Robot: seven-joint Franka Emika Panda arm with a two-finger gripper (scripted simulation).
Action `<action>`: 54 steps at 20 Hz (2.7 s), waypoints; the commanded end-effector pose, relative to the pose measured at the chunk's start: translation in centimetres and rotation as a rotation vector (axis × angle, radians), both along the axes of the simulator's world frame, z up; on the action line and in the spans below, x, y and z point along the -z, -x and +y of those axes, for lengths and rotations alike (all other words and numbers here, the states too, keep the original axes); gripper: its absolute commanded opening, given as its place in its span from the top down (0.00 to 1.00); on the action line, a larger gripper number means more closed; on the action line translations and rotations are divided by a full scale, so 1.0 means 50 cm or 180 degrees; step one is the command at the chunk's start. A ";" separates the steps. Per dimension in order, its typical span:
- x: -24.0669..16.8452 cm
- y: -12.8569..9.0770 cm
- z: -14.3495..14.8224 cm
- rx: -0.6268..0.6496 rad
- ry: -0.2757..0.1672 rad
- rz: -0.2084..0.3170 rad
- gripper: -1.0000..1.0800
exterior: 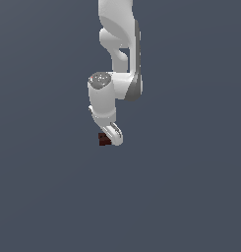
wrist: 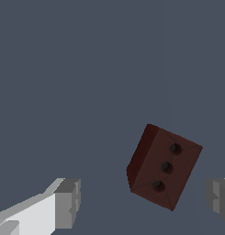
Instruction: Pick up the object and move it to a goal position.
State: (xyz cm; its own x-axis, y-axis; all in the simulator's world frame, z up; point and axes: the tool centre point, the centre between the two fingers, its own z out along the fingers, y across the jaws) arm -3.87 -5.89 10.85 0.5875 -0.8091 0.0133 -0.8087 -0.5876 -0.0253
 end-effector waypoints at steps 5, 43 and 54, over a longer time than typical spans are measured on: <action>0.030 0.030 -0.014 0.0641 -0.0012 0.0045 0.04; 0.163 0.068 -0.032 0.1386 -0.0008 0.0092 1.00; 0.160 0.066 -0.032 0.1386 -0.0009 0.0088 1.00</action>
State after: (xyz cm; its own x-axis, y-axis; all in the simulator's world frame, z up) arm -7.23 -7.47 2.77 0.1915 -0.9815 -0.0005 -0.9815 -0.1915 -0.0006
